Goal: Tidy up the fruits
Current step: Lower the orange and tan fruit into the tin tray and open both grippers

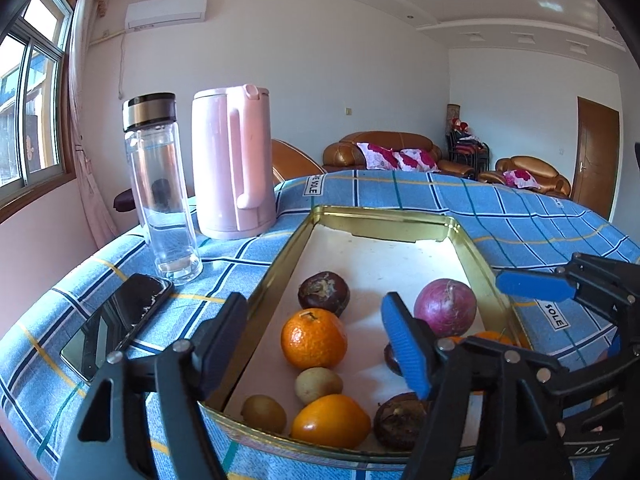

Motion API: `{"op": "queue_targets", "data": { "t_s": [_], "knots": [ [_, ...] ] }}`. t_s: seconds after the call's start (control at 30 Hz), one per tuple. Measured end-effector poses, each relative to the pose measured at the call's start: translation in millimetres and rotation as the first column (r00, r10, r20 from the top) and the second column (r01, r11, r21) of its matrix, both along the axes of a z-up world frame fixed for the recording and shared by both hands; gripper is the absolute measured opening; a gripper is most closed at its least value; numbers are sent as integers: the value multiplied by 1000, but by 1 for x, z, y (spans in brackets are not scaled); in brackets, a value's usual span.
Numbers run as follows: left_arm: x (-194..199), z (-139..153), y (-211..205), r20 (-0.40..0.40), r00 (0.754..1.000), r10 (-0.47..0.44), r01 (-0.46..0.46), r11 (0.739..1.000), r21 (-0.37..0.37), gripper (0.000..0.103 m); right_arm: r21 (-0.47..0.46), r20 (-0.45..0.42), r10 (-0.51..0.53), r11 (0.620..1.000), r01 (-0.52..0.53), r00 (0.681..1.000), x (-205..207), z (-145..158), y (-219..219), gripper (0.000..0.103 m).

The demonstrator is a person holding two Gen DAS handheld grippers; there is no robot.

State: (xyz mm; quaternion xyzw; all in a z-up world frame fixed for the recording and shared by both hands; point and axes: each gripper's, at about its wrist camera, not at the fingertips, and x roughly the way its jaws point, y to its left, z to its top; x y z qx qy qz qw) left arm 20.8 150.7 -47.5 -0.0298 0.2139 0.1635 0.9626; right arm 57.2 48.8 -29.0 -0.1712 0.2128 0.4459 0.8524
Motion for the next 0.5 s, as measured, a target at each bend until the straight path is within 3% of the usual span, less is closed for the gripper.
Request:
{"op": "queue_targets", "data": {
  "t_s": [0.27, 0.4, 0.5],
  "knots": [
    [-5, 10, -6, 30, 1000, -7, 7, 1000, 1, 81, 57, 49, -90, 995, 87, 995, -2, 17, -35, 70],
    [-9, 16, -12, 53, 999, -7, 7, 1000, 6, 92, 91, 66, -148, 986, 142, 987, -1, 24, -52, 76],
    [-11, 20, -19, 60, 998, -17, 16, 1000, 17, 93, 115, 62, -173, 980, 165, 983, -1, 28, -62, 78]
  ]
}}
